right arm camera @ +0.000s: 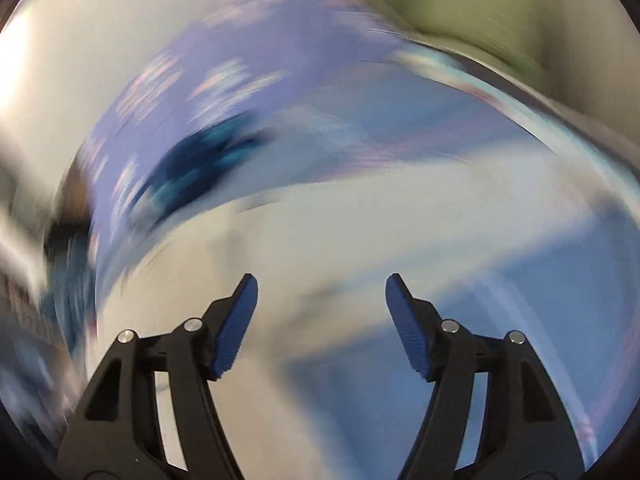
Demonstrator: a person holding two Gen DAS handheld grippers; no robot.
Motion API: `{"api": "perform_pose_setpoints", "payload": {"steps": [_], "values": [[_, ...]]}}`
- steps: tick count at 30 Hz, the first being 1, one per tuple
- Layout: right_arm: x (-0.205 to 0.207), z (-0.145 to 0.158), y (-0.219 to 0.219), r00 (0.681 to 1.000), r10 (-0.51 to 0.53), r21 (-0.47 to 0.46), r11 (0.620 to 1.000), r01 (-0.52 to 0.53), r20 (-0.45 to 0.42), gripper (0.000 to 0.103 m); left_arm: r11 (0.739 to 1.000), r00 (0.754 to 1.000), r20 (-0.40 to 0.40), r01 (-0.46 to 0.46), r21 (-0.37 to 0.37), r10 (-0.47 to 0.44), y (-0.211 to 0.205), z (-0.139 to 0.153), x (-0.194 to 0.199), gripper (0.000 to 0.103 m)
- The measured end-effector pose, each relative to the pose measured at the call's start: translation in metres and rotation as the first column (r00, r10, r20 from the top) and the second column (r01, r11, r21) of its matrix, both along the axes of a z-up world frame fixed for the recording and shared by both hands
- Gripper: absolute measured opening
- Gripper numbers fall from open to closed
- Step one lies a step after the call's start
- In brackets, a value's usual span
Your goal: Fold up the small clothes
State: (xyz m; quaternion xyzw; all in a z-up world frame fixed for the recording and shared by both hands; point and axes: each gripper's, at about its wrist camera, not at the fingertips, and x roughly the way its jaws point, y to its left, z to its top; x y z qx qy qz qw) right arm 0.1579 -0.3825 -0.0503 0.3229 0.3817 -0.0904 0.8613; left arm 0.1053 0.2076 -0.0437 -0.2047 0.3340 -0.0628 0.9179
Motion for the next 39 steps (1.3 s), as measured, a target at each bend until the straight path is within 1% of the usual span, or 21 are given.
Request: {"api": "perform_pose_setpoints", "payload": {"steps": [1, 2, 5, 6, 9, 12, 14, 18, 21, 23, 24, 26, 27, 28, 29, 31, 34, 35, 37, 38, 39], "values": [[-0.013, -0.010, -0.029, 0.997, -0.072, 0.056, 0.996, 0.072, -0.015, 0.068, 1.000, 1.000, 0.003, 0.012, 0.014, -0.012, -0.008, 0.006, 0.002, 0.042], [-0.029, -0.022, -0.062, 0.989, -0.146, 0.116, 0.982, 0.148, -0.026, 0.068, 0.998, 0.999, 0.007, 0.034, 0.047, -0.034, -0.024, 0.014, 0.006, 0.045], [-0.059, -0.043, -0.113, 0.961, -0.275, 0.159, 0.947, 0.278, -0.039, 0.069, 0.986, 0.996, -0.002, 0.089, 0.142, -0.089, -0.060, 0.026, 0.015, 0.045], [-0.064, -0.047, -0.123, 0.954, -0.298, 0.164, 0.939, 0.301, -0.043, 0.069, 0.979, 0.995, -0.013, 0.103, 0.174, -0.102, -0.075, 0.028, 0.020, 0.046], [-0.074, -0.070, -0.160, 0.929, -0.363, 0.218, 0.903, 0.370, -0.069, 0.069, 0.968, 0.988, -0.053, 0.153, 0.198, -0.146, -0.113, 0.026, 0.037, 0.046], [-0.076, -0.093, -0.193, 0.911, -0.405, 0.300, 0.861, 0.410, -0.081, 0.069, 0.964, 0.981, -0.091, 0.187, 0.190, -0.172, -0.144, 0.017, 0.054, 0.046], [-0.073, -0.102, -0.211, 0.903, -0.424, 0.346, 0.839, 0.420, -0.068, 0.069, 0.957, 0.975, -0.122, 0.206, 0.204, -0.184, -0.161, 0.008, 0.066, 0.059], [-0.055, -0.104, -0.226, 0.900, -0.432, 0.360, 0.833, 0.419, -0.048, 0.070, 0.956, 0.973, -0.175, 0.188, 0.224, -0.150, -0.179, -0.012, 0.089, 0.070], [-0.033, -0.107, -0.237, 0.900, -0.434, 0.359, 0.833, 0.422, -0.050, 0.070, 0.955, 0.968, -0.210, 0.187, 0.230, -0.139, -0.186, -0.024, 0.101, 0.073], [-0.030, -0.109, -0.244, 0.889, -0.455, 0.355, 0.824, 0.442, -0.050, 0.070, 0.948, 0.968, -0.217, 0.184, 0.261, -0.128, -0.188, -0.028, 0.106, 0.083], [-0.026, -0.110, -0.247, 0.884, -0.464, 0.354, 0.820, 0.450, -0.048, 0.069, 0.945, 0.969, -0.207, 0.187, 0.269, -0.133, -0.188, -0.029, 0.106, 0.092], [-0.018, -0.111, -0.253, 0.878, -0.476, 0.337, 0.821, 0.462, -0.043, 0.054, 0.948, 0.969, -0.193, 0.200, 0.248, -0.154, -0.187, -0.029, 0.107, 0.098], [-0.012, -0.111, -0.254, 0.885, -0.464, 0.327, 0.831, 0.450, -0.040, 0.030, 0.949, 0.968, -0.193, 0.206, 0.238, -0.162, -0.186, -0.029, 0.108, 0.099], [-0.009, -0.110, -0.255, 0.895, -0.445, 0.316, 0.844, 0.433, -0.038, 0.008, 0.950, 0.968, -0.192, 0.206, 0.233, -0.163, -0.185, -0.028, 0.109, 0.099], [-0.005, -0.106, -0.253, 0.904, -0.426, 0.305, 0.857, 0.416, -0.035, 0.008, 0.953, 0.971, -0.186, 0.191, 0.237, -0.148, -0.183, -0.028, 0.109, 0.099], [-0.002, -0.082, -0.241, 0.917, -0.397, 0.272, 0.886, 0.377, 0.022, 0.007, 0.958, 0.979, -0.175, 0.149, 0.244, -0.108, -0.177, -0.026, 0.110, 0.100], [0.010, -0.027, -0.200, 0.942, -0.293, 0.211, 0.943, 0.257, 0.162, 0.007, 0.972, 0.984, -0.158, 0.111, 0.209, -0.079, -0.165, -0.023, 0.109, 0.100], [0.016, -0.004, -0.179, 0.947, -0.236, 0.187, 0.963, 0.197, 0.217, 0.007, 0.975, 0.986, -0.151, 0.102, 0.197, -0.072, -0.161, -0.022, 0.108, 0.100], [0.028, 0.030, -0.136, 0.947, -0.121, 0.145, 0.986, 0.081, 0.296, 0.007, 0.980, 0.989, -0.133, 0.085, 0.181, -0.062, -0.154, -0.020, 0.107, 0.100], [0.035, 0.047, -0.110, 0.941, -0.053, 0.117, 0.993, 0.015, 0.334, 0.006, 0.981, 0.990, -0.124, 0.084, 0.173, -0.063, -0.152, -0.019, 0.107, 0.100], [0.041, 0.068, -0.072, 0.922, 0.039, 0.075, 0.995, -0.073, 0.384, 0.007, 0.984, 0.991, -0.114, 0.083, 0.158, -0.066, -0.147, -0.019, 0.105, 0.100]]}}
